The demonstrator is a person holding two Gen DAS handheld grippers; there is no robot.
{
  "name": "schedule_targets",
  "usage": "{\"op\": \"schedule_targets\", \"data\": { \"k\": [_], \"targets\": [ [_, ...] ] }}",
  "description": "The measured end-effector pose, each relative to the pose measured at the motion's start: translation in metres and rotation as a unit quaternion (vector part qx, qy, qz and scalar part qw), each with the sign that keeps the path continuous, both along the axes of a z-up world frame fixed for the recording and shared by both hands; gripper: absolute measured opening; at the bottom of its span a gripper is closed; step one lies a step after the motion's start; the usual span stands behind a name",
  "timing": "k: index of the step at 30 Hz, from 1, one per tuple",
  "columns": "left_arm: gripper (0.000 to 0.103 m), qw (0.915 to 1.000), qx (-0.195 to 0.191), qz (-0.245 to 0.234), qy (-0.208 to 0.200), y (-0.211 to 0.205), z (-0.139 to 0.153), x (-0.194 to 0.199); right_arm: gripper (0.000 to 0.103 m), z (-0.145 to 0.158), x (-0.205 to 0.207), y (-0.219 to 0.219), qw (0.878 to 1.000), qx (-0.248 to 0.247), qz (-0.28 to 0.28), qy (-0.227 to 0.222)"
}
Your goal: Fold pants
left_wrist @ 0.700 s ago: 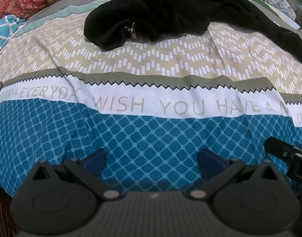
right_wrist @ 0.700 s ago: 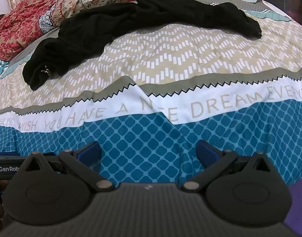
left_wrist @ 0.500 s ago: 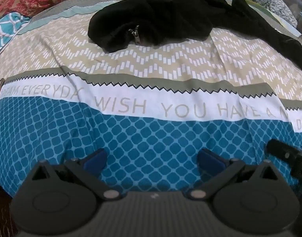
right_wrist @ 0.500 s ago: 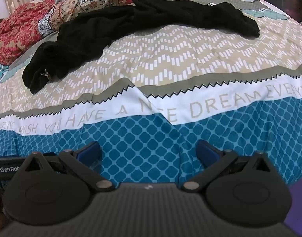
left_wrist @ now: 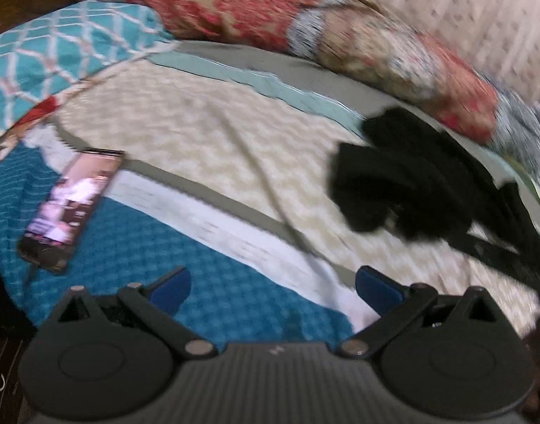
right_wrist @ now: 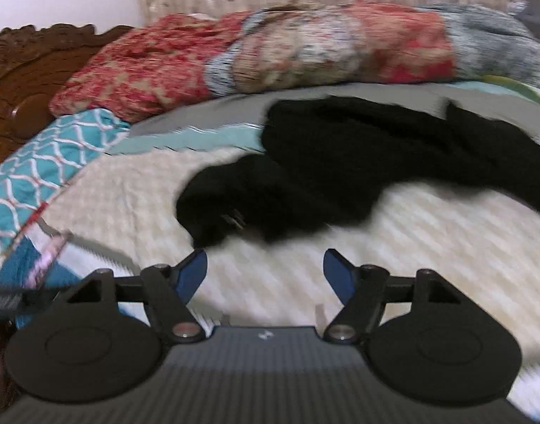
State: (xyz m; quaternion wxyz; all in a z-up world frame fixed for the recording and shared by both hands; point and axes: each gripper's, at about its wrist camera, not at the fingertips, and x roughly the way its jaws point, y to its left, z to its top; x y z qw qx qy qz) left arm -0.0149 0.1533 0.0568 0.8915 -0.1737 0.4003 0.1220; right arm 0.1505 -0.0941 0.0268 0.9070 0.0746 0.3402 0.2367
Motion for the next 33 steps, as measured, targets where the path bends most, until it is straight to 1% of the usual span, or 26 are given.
{"op": "schedule_targets", "data": {
  "k": [2, 3, 5, 6, 7, 8, 9, 10, 11, 13, 16, 18, 19, 20, 21, 22, 23, 25, 26, 27, 28, 29, 30, 31, 32, 33],
  "targets": [
    [0.099, 0.9999, -0.002, 0.016, 0.003, 0.009, -0.003, -0.004, 0.076, -0.002, 0.025, 0.025, 1.0, 0.015, -0.006, 0.0],
    [0.098, 0.9998, -0.002, 0.019, 0.007, 0.011, -0.005, -0.003, 0.077, 0.0, 0.032, 0.028, 1.0, 0.024, -0.02, 0.002],
    [0.09, 0.9997, -0.005, 0.02, 0.013, 0.012, -0.01, -0.002, 0.081, -0.004, 0.047, 0.045, 0.998, -0.014, -0.045, -0.029],
    [0.085, 0.9997, -0.005, 0.017, 0.014, 0.012, -0.012, 0.0, 0.079, -0.01, 0.054, 0.055, 0.998, -0.04, -0.039, -0.039],
    [0.074, 0.9998, -0.004, 0.013, 0.015, 0.011, -0.013, 0.0, 0.048, -0.018, 0.061, 0.059, 0.997, -0.07, -0.017, -0.029],
    [0.062, 0.9999, -0.005, 0.005, 0.014, 0.01, -0.012, 0.002, 0.025, -0.024, 0.065, 0.06, 0.997, -0.082, 0.007, -0.015],
    [0.058, 0.9999, -0.007, -0.002, 0.01, 0.012, -0.01, 0.005, 0.018, -0.027, 0.068, 0.053, 0.997, -0.074, 0.022, 0.009],
    [0.054, 0.9999, -0.009, -0.01, 0.007, 0.01, -0.009, 0.009, 0.016, -0.023, 0.064, 0.04, 0.998, -0.05, 0.018, 0.021],
    [0.052, 0.9999, -0.009, -0.014, 0.002, 0.011, -0.007, 0.012, 0.016, -0.014, 0.059, 0.026, 0.999, -0.031, 0.015, 0.018],
    [0.052, 0.9997, 0.0, -0.024, -0.009, 0.007, -0.002, 0.022, 0.014, 0.008, 0.036, -0.013, 1.0, -0.008, -0.008, -0.005],
    [0.053, 0.9979, 0.022, -0.054, -0.029, -0.009, 0.008, 0.048, 0.014, 0.053, 0.002, -0.085, 0.994, 0.026, -0.085, -0.059],
    [0.056, 0.9955, 0.029, -0.08, -0.04, -0.023, 0.013, 0.076, 0.014, 0.083, -0.028, -0.149, 0.98, 0.021, -0.164, -0.109],
    [0.06, 0.9944, 0.029, -0.091, -0.044, -0.029, 0.014, 0.091, 0.014, 0.094, -0.04, -0.174, 0.971, 0.011, -0.202, -0.13],
    [0.07, 0.993, 0.024, -0.104, -0.05, -0.037, 0.015, 0.11, 0.014, 0.103, -0.051, -0.2, 0.96, 0.003, -0.239, -0.145],
    [0.076, 0.9921, 0.016, -0.112, -0.055, -0.044, 0.015, 0.127, 0.014, 0.112, -0.063, -0.231, 0.947, -0.002, -0.281, -0.155],
    [0.091, 0.9911, 0.006, -0.119, -0.059, -0.052, 0.014, 0.146, 0.014, 0.115, -0.067, -0.248, 0.937, -0.01, -0.311, -0.156],
    [0.1, 0.9901, -0.009, -0.126, -0.061, -0.059, 0.011, 0.167, 0.014, 0.116, -0.073, -0.269, 0.93, -0.01, -0.336, -0.151],
    [0.102, 0.9883, -0.035, -0.138, -0.056, -0.073, 0.001, 0.207, 0.014, 0.111, -0.078, -0.301, 0.917, 0.005, -0.38, -0.124],
    [0.103, 0.9881, -0.049, -0.139, -0.044, -0.08, -0.007, 0.231, 0.014, 0.105, -0.084, -0.314, 0.913, 0.016, -0.392, -0.112],
    [0.103, 0.9896, -0.061, -0.127, -0.029, -0.084, -0.014, 0.251, 0.014, 0.097, -0.09, -0.323, 0.909, 0.023, -0.403, -0.1],
    [0.103, 0.9905, -0.087, -0.105, -0.008, -0.088, -0.023, 0.272, 0.014, 0.09, -0.091, -0.324, 0.907, 0.026, -0.411, -0.089],
    [0.102, 0.9881, -0.124, -0.09, 0.008, -0.089, -0.032, 0.288, 0.014, 0.085, -0.09, -0.322, 0.906, 0.031, -0.415, -0.078],
    [0.1, 0.9822, -0.167, -0.084, 0.019, -0.091, -0.04, 0.302, 0.014, 0.077, -0.091, -0.323, 0.905, 0.04, -0.418, -0.064],
    [0.083, 0.9755, -0.203, -0.08, 0.025, -0.094, -0.046, 0.314, 0.014, 0.079, -0.084, -0.329, 0.906, 0.051, -0.418, -0.052],
    [0.039, 0.9712, -0.224, -0.076, 0.03, -0.098, -0.051, 0.325, 0.014, 0.077, -0.081, -0.328, 0.906, 0.057, -0.418, -0.044],
    [0.019, 0.9701, -0.228, -0.071, 0.045, -0.104, -0.054, 0.333, 0.014, 0.076, -0.083, -0.33, 0.906, 0.061, -0.418, -0.041]
  ]
}}
